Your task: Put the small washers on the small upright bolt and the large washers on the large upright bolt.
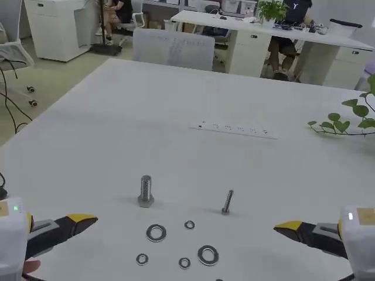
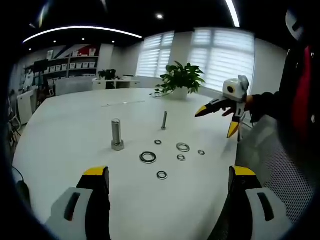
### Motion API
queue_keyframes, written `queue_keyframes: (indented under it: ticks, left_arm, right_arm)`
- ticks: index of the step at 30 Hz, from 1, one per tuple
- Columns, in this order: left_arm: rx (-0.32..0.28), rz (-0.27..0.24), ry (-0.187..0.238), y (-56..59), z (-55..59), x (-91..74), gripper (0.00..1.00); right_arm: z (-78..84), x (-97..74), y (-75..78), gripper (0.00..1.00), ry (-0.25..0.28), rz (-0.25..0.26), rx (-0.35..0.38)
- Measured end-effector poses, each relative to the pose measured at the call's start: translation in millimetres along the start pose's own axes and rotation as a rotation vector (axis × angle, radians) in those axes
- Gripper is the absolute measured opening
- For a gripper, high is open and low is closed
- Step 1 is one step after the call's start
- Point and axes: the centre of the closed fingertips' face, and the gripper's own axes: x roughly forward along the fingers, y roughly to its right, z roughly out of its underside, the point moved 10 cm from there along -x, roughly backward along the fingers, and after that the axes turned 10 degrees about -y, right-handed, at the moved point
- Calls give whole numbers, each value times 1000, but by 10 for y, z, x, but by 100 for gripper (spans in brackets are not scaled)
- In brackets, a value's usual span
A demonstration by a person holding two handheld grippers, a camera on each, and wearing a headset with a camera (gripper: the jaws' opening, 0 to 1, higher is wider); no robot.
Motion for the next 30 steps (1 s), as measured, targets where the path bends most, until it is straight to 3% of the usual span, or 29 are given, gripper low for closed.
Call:
queue_keyframes:
  ticks: [11, 30]
  left_arm:
    - [-10, -24, 21, -4, 4, -52, 100]
    - [-15, -47, 48, 5, 12, -97, 100]
  right_arm:
    - [-191, 53, 78, 83, -21, -11, -59]
    - [-593, 365, 155, 75, -90, -87, -187]
